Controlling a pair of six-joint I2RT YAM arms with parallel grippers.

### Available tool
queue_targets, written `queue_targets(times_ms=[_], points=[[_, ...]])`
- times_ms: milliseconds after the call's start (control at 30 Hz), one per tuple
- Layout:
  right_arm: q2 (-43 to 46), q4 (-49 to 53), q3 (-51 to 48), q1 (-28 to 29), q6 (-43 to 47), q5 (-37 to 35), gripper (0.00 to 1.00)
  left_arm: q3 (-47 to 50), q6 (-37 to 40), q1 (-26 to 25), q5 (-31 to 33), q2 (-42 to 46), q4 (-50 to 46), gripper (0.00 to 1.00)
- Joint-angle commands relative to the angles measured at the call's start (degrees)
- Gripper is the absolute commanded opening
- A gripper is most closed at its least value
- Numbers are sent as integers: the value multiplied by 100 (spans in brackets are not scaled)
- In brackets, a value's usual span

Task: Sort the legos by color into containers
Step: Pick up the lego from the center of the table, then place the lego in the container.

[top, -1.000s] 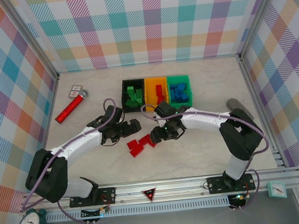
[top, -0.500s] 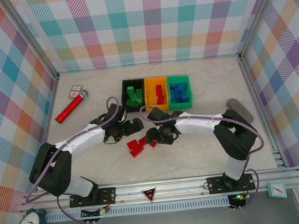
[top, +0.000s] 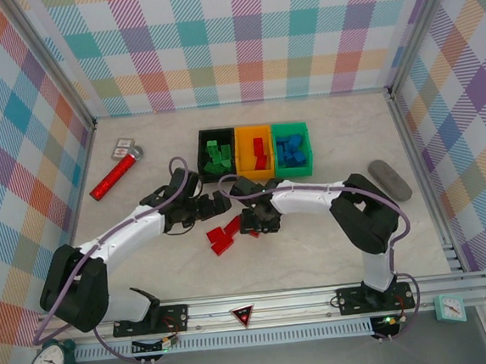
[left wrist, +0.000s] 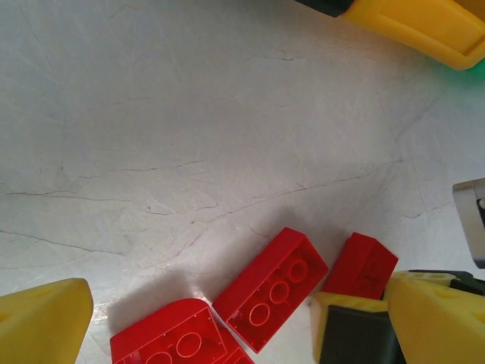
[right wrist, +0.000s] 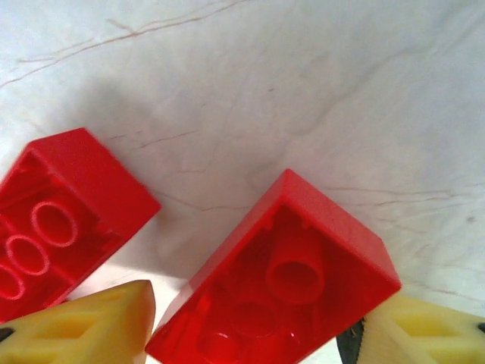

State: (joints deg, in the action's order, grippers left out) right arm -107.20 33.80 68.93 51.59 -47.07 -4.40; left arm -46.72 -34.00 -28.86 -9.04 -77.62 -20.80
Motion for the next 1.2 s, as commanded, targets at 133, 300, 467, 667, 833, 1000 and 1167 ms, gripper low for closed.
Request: queue_targets(times_ms=[133, 300, 467, 667, 833, 1000, 1167], points=[[225, 268, -191, -140, 478, -353, 32, 117, 25, -32, -5, -1, -7, 100], [340, 178, -116, -293, 712, -216, 25, 75, 51, -27, -10, 22, -78, 100], [520, 183, 263, -661, 1210, -131, 21, 101, 59, -32, -19, 28, -144, 100], [413, 145, 1210, -1475, 1655, 348, 25, 199, -45, -40, -135, 16, -8, 100], [-257, 357, 2478, -1867, 1876, 562, 27, 228, -110, -91, -143, 43, -8, 100], [-1261, 649, 3845, -2014, 1950, 625, 31, 270, -221, -197, -221, 55, 133, 100], [-2155, 1067, 5012, -2092, 1985, 644, 50, 243, -241, -329, -220, 12, 135, 100]])
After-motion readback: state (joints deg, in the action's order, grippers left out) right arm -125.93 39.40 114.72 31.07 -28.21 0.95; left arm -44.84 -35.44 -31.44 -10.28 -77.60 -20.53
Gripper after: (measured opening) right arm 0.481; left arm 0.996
